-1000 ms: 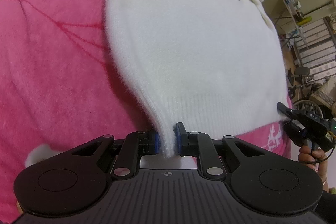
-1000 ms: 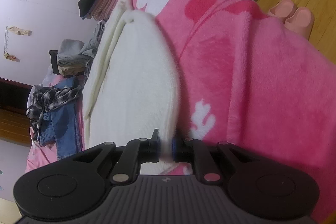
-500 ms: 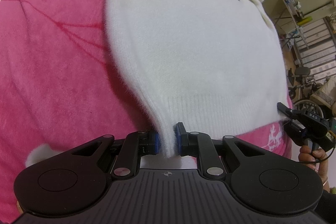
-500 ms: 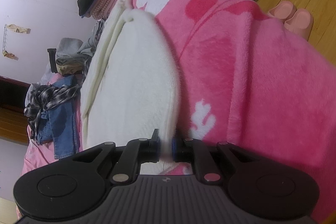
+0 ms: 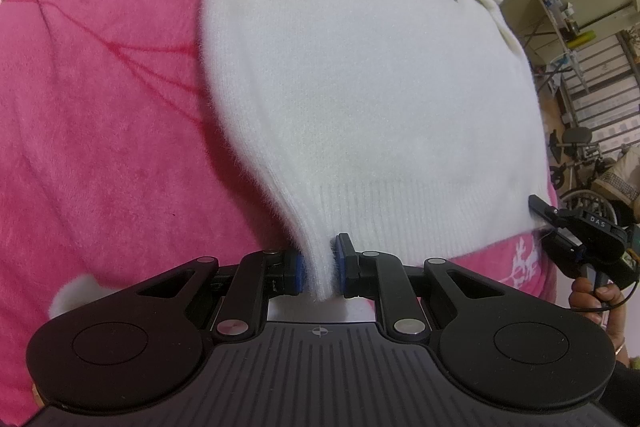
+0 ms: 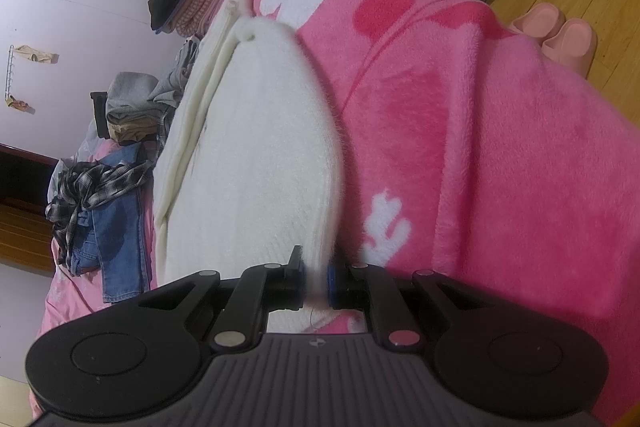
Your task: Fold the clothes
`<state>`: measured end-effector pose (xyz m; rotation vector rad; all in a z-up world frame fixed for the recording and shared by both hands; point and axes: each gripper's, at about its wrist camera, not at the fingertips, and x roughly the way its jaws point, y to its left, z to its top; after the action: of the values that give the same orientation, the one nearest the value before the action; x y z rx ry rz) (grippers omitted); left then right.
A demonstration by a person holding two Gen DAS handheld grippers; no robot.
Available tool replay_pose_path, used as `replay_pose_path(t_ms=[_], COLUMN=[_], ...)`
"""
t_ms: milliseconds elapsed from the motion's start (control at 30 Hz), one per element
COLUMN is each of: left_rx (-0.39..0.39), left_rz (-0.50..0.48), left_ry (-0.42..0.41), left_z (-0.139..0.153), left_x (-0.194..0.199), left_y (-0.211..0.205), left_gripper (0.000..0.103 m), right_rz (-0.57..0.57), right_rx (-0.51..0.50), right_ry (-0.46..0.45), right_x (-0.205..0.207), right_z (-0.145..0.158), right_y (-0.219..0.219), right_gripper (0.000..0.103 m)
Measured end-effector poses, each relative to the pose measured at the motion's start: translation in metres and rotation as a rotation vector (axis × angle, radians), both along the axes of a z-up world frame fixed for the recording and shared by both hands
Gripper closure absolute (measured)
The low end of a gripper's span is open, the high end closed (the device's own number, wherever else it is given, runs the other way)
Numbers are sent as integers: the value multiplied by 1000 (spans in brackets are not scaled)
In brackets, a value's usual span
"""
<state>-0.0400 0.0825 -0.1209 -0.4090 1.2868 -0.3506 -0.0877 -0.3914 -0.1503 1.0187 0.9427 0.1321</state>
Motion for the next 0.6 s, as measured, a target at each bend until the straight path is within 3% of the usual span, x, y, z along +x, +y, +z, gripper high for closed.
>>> replay_pose_path(t_ms=[600], left_rx=[1], left_rz=[2], left_ry=[-1], left_z=[0], left_x=[-1], left_y=[-1], left_gripper=[89], right_rz=[5], right_rx=[-5], right_ry=[-3], right_x=[2], right_z=[0], right_y=[-1], right_gripper=[93])
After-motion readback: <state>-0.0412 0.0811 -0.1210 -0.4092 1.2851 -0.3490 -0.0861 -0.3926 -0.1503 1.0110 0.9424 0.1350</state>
